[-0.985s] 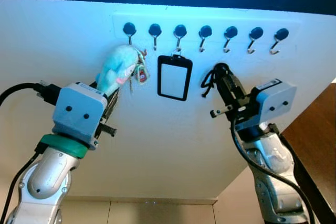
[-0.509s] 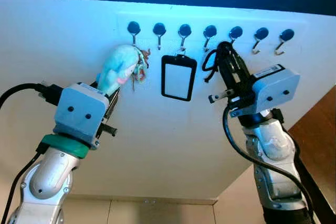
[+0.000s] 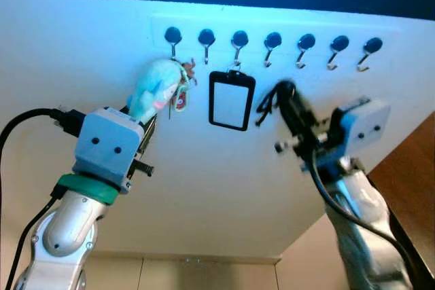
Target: Hang keys on a hook
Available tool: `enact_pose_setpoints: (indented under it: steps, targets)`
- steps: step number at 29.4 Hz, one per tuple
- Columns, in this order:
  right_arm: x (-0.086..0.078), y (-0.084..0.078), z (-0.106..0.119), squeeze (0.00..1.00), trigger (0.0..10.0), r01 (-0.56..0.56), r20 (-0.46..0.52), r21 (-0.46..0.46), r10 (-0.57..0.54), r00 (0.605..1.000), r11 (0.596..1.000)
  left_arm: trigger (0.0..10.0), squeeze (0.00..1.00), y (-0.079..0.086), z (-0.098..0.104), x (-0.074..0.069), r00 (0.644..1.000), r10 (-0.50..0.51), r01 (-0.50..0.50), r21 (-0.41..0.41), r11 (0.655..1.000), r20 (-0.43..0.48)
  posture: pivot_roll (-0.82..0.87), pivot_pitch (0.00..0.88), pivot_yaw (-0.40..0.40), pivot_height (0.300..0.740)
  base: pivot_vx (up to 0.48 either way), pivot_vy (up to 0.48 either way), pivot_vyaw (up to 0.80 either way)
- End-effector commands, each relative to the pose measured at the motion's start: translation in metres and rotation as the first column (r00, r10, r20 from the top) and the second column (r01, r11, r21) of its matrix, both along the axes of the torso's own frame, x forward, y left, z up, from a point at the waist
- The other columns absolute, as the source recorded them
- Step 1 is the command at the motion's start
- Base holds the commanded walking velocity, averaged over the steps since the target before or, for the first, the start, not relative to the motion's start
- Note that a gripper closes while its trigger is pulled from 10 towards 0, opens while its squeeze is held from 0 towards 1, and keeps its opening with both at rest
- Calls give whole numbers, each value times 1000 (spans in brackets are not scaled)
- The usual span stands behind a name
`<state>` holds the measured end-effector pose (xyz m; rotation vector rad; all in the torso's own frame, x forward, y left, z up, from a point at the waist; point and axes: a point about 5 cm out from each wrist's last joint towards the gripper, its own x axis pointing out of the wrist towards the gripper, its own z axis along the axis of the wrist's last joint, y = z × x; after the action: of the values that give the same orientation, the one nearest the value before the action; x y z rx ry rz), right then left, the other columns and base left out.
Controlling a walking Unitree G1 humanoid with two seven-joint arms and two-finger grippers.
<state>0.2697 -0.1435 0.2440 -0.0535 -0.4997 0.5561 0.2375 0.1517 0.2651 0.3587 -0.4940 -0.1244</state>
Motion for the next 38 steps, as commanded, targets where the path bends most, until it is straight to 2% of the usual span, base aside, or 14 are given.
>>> enact_pose_setpoints:
  steps: [1, 5, 6, 8, 9, 11, 14, 17, 23, 28, 36, 38]
  targets:
    - [-7, -1, 9, 0, 10000, -69, 3, 51, 69, 998, 996, 10000, 0, -2, -4, 2, 1000, -16, 16, 4, 1000, -18, 64, 115, 60, 740, 0, 0, 0]
    - [-10, -9, 33, 0, 10000, -166, 49, 183, 160, 986, 969, 10000, 0, -5, -4, 4, 999, -31, 31, 5, 1000, -18, 59, 107, 67, 740, 0, 0, 0]
    - [-10, -9, 33, 0, 10000, -166, 49, 183, 160, 986, 969, 10000, 0, -5, -4, 4, 999, -31, 31, 5, 1000, -18, 59, 107, 67, 740, 0, 0, 0]
    - [-12, -7, 44, 0, 10000, -256, 76, 244, 245, 966, 935, 10000, 0, -6, -3, 5, 999, -35, 35, 7, 999, -15, 62, 101, 70, 740, 0, 0, 0]
    - [-12, -7, 44, 0, 10000, -256, 76, 244, 245, 966, 935, 10000, 0, -6, -3, 5, 999, -35, 35, 7, 999, -15, 62, 101, 70, 740, 0, 0, 0]
    - [-7, -9, 52, 0, 10000, -280, 94, 328, 263, 960, 902, 10000, 0, -6, -3, 6, 999, -35, 35, 9, 999, -12, 69, 93, 67, 740, 0, 0, 0]
    - [-2, -10, 50, 0, 10000, -279, 71, 372, 273, 959, 885, 10000, 0, -6, -3, 6, 999, -32, 32, 10, 999, -10, 73, 93, 64, 740, 0, 0, 0]
    - [0, -8, 46, 0, 10000, -290, 41, 384, 297, 954, 876, 10000, 0, -6, -2, 5, 1000, -30, 30, 8, 1000, -8, 78, 93, 59, 740, 0, 0, 0]
    - [6, -16, 39, 0, 10000, -250, -20, 440, 288, 958, 862, 10000, 0, -6, -3, 5, 1000, -25, 25, 4, 1000, -8, 77, 96, 58, 740, 0, 0, 0]
    - [9, -17, 40, 0, 10000, -266, -19, 454, 308, 951, 851, 10000, 0, -7, -3, 5, 1000, -29, 29, 1, 1000, -8, 74, 97, 60, 740, 0, 0, 0]
    - [14, -14, 46, 0, 10000, -300, -10, 429, 336, 942, 852, 10000, 0, -7, -3, 5, 1000, -26, 26, -1, 1000, -8, 80, 102, 52, 740, 0, 0, 0]
    - [15, -13, 46, 0, 10000, -306, -14, 399, 339, 941, 864, 10000, 0, -7, -3, 4, 1000, -23, 23, -3, 1000, -9, 81, 102, 52, 740, 0, 0, 0]
